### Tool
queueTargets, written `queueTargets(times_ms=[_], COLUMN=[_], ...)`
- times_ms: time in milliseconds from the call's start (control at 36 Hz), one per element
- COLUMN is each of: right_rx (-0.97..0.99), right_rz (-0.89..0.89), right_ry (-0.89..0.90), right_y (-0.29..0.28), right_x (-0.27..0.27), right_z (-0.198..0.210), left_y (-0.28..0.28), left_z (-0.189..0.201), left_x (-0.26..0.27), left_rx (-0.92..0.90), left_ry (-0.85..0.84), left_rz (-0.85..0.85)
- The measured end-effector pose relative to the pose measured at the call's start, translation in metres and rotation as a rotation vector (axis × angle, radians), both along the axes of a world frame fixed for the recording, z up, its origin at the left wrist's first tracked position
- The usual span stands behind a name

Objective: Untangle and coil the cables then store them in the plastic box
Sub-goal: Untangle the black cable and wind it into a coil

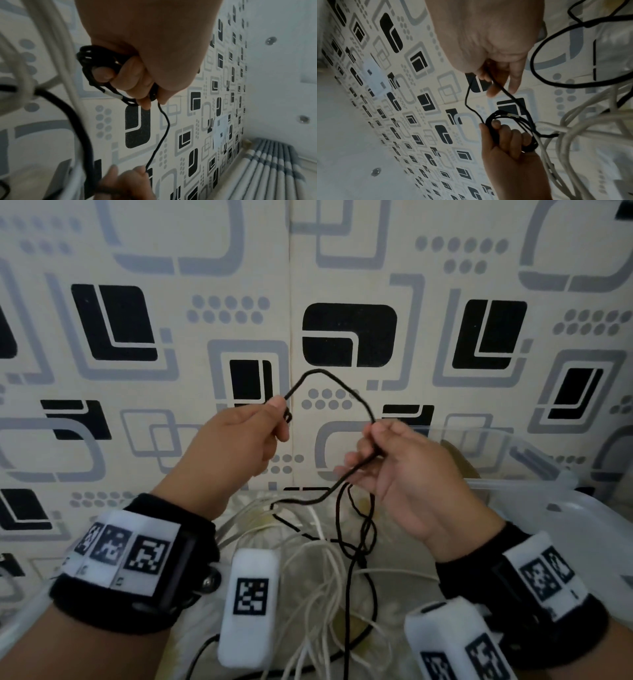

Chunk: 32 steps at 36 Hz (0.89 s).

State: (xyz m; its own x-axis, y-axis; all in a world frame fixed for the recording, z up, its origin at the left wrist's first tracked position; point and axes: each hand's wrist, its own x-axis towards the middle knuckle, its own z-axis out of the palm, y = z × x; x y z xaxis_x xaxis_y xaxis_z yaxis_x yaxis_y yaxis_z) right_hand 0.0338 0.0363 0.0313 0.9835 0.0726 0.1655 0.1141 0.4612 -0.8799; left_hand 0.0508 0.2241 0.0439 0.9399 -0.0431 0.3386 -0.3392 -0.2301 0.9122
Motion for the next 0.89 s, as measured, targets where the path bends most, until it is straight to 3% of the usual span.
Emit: queueTargets(times_ms=[139,361,528,667,889], right_rx=[0.001,-0.481,-0.535,-0.700,-0.772], right_rz=[-0.118,-0.271,-0.228,-0.205,-0.074], right_ry=[-0.032,-0.202,-0.159,-0.238,-0.286], right_y=[-0.010,-0.001,0.004,0.007,0.009], right_x=[0.006,0.010,0.013,0.015,0.012], right_z=[0.004,-0.017,-0.031,-0.037,-0.041], left_y=[-0.004,0.000,-0.003,-0.002,0.001], left_z=[0.002,0.007,0.009,0.011,0.004], left_x=[-0.005,-0.007,-0.008,-0.006,0.003], left_rx=[-0.168,-0.411,-0.569,-0.700,-0.931], left_ry=[0.113,0.220,0.265,0.314,0.333], left_rz=[-0.192,-0.401,-0.496,-0.545,-0.574])
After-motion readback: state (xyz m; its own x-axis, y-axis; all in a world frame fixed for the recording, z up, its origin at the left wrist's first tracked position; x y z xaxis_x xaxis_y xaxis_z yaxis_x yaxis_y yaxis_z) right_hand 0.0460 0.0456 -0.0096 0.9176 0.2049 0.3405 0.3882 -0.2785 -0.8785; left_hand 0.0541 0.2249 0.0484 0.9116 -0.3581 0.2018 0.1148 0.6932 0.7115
